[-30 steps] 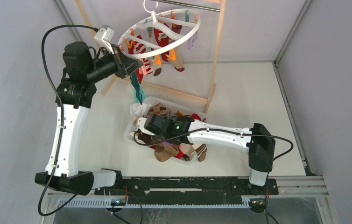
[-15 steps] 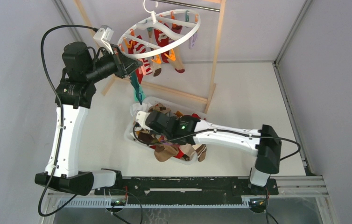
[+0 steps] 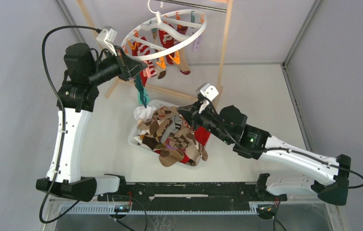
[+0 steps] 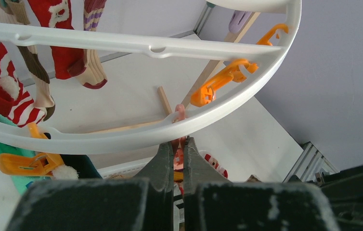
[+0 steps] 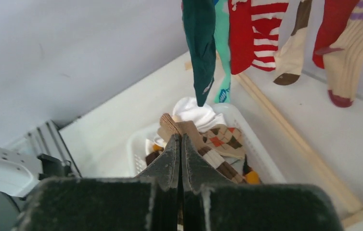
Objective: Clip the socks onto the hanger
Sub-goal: Pick up the sock from the bin.
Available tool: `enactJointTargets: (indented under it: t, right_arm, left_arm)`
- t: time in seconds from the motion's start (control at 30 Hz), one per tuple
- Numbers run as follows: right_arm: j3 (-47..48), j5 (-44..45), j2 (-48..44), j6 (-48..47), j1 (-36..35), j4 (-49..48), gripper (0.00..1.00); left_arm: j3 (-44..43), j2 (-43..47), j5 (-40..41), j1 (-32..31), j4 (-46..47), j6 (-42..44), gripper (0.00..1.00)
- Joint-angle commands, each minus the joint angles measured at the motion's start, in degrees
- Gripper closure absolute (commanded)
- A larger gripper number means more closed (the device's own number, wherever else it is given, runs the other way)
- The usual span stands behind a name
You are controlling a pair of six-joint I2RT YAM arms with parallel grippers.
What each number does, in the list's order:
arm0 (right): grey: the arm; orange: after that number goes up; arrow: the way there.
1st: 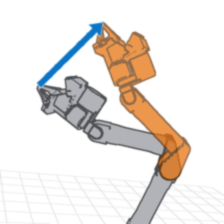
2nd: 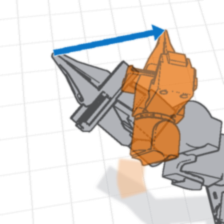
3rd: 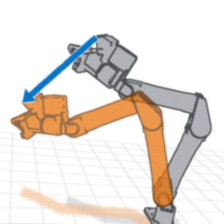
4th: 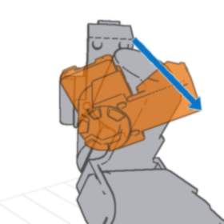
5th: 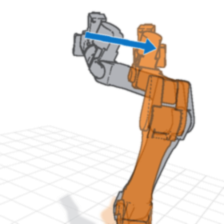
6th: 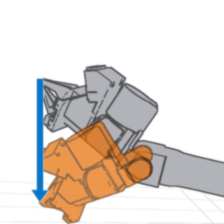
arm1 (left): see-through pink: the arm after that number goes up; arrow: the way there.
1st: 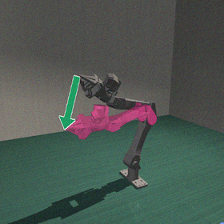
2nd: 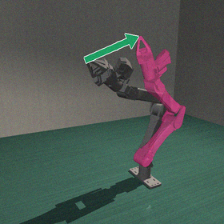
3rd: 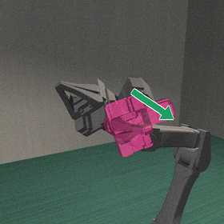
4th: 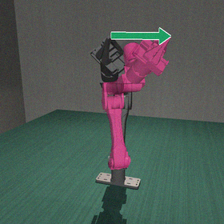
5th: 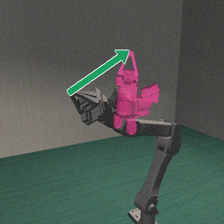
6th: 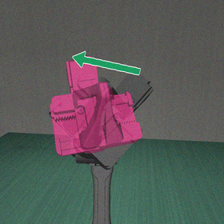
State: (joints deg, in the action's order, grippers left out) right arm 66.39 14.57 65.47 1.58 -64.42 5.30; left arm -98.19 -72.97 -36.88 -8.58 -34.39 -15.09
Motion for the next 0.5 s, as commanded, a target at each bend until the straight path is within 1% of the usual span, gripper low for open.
enactJointTargets:
  t: [0.0, 0.1, 0.23, 0.37, 0.47]
  right_arm:
    - [-8.71, -5.09, -4.45, 13.78, 2.63, -20.73, 1.0]
    - [-11.34, -4.72, -4.25, 16.34, 3.69, -27.2, 1.0]
    - [-11.77, -3.89, -1.44, 17.4, 4.09, -34.91, 1.0]
    - [-11.38, 0.79, 2.12, 16.82, 3.21, -44.17, 1.0]
    - [-9.04, 3.44, 5.59, 14.78, 2.64, -47.47, 1.0]
  left_arm:
    - [0.56, 2.3, -3.19, 0.19, 0.35, -1.46, 1.0]
    - [1.38, 2.56, -3.73, 0.23, 0.53, -2.78, 1.0]
    - [2.1, 2.6, -4.23, 0.2, 1.3, -4.75, 1.0]
    - [2.68, 2.83, -4.64, 0.23, 2.51, -6.92, 1.0]
    - [3.12, 2.89, -4.78, 0.19, 3.0, -8.15, 1.0]
